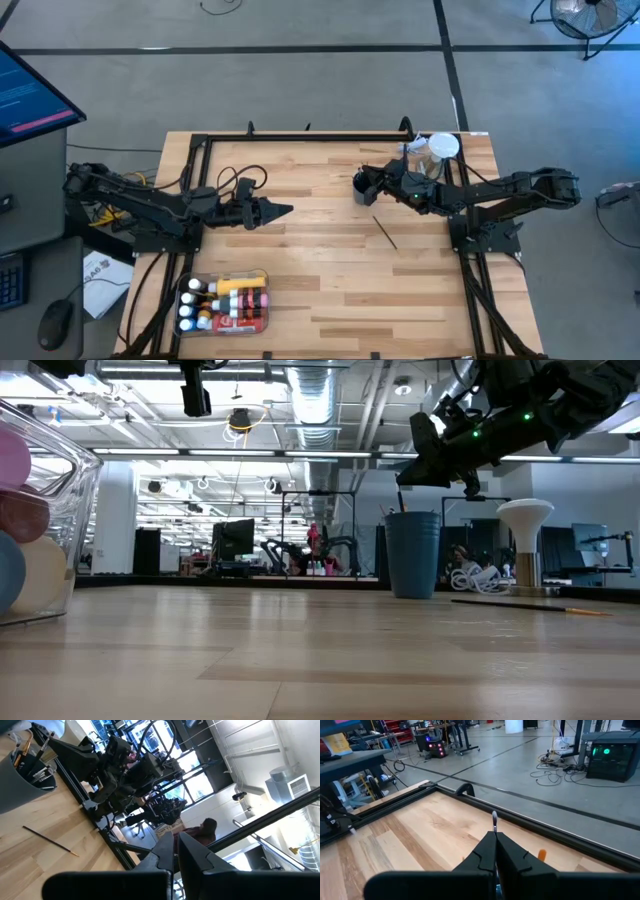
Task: Pick & Place Paint Supplies
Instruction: Put the left paint brush into the blue cup, then put the paint brush into the blue cup
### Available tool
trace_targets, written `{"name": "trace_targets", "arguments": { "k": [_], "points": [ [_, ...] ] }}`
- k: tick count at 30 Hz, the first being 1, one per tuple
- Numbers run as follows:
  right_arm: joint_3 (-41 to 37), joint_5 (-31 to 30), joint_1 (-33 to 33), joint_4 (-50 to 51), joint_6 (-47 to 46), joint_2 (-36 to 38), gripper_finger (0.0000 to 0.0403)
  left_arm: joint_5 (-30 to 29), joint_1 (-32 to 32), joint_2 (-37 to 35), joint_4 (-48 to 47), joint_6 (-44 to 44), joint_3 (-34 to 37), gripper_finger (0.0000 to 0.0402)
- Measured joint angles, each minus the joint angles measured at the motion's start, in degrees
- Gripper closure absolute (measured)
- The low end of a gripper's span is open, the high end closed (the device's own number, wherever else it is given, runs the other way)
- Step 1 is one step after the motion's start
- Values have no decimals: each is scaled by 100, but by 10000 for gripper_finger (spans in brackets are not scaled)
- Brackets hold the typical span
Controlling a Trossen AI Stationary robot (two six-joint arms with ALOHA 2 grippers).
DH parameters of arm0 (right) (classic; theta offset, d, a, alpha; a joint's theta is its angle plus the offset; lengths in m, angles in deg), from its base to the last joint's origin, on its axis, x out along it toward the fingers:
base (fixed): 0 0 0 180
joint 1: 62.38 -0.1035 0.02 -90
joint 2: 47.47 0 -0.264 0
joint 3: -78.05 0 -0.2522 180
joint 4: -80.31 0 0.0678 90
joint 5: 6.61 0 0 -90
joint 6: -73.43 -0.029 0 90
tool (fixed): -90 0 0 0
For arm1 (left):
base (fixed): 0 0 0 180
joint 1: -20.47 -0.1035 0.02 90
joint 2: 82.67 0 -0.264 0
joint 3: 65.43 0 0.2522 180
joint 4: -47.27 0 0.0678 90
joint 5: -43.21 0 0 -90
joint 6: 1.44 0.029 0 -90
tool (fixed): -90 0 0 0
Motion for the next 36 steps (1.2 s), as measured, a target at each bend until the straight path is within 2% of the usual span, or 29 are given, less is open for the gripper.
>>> {"name": "trace_targets", "arguments": {
  "k": [10, 22, 27, 32, 36],
  "points": [
    [1, 20, 0, 2, -91, 2, 398, 2, -2, 0, 0, 20, 0, 401],
    [13, 64, -62, 21, -85, 34, 284, 2, -2, 0, 0, 44, 0, 401],
    [102, 83, -195, 22, 69, 372, 252, 2, -1, 0, 1, 77, 0, 401],
    [341, 83, -366, 4, 263, 996, 239, 46, 4, 36, 28, 200, -22, 401],
    [546, 107, -626, 136, 280, 1601, 242, 363, 4, 567, -7, 364, -288, 401]
  ]
}}
